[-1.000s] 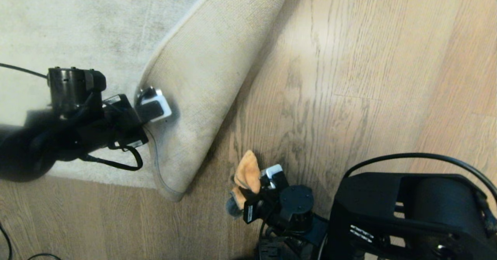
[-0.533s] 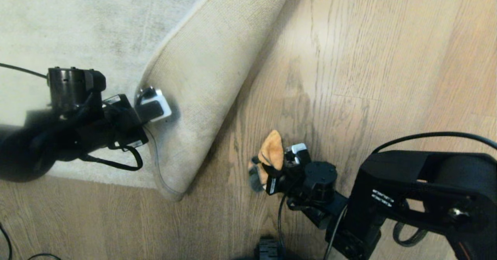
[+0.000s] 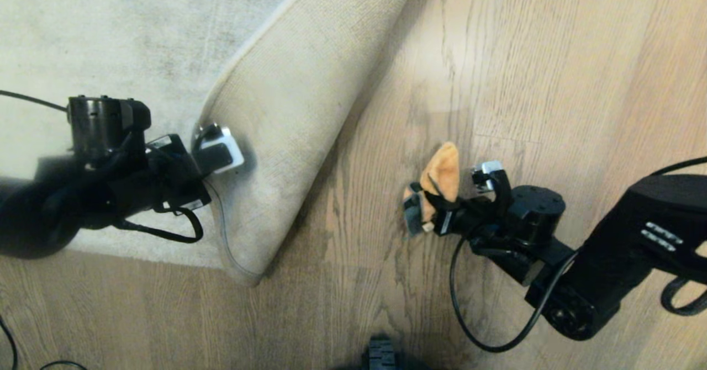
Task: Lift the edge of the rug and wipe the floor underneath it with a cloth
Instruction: Wipe the floor under the carpet with a rag
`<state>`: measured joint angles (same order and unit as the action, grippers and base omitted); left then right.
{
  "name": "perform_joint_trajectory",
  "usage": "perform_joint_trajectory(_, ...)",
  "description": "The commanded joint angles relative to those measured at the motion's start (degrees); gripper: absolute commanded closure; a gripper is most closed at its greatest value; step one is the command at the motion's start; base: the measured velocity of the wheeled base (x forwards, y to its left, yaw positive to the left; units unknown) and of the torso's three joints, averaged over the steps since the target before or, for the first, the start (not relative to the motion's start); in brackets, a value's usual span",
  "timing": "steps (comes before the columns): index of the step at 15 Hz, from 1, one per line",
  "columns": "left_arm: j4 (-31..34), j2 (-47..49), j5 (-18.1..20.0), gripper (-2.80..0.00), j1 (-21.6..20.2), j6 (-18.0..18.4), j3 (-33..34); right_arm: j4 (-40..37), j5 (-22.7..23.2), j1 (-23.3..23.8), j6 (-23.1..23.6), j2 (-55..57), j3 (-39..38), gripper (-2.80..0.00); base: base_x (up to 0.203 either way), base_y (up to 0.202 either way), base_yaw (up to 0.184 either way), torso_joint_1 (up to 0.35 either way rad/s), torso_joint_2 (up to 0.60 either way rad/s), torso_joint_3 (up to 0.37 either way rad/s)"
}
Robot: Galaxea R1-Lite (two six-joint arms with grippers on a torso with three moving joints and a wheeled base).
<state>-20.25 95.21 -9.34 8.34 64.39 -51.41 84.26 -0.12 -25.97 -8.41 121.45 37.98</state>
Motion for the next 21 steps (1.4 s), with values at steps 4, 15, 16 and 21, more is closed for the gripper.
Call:
perform_joint_trajectory(4, -0.1, 0.0, -0.1, 0.00, 0.1, 0.4, 0.0, -0.7, 0.7, -6.3, 0.7, -9.6, -9.3, 0.00, 0.000, 0.000, 0.000, 0.000, 0.00, 0.000)
perform_joint_trajectory(15, -0.1, 0.2, -0.9, 0.00, 0.8, 0.4, 0.6, 5.3, -7.4, -29.5, -2.6, 13.7, -3.9, 0.00, 0.000, 0.000, 0.000, 0.000, 0.00, 0.000)
perform_joint_trajectory(16, -0.1, 0.2, -1.0, 0.00, 0.9, 0.4, 0.6, 5.3, -7.7, -29.5, -3.3, 14.8, -2.6, 0.00, 0.000, 0.000, 0.000, 0.000, 0.00, 0.000)
perform_joint_trajectory(21, -0.1, 0.2, -1.1, 0.00, 1.2, 0.4, 0.6, 5.3, -8.7, -22.2, -4.7, 17.2, -1.8, 0.00, 0.000, 0.000, 0.000, 0.000, 0.00, 0.000)
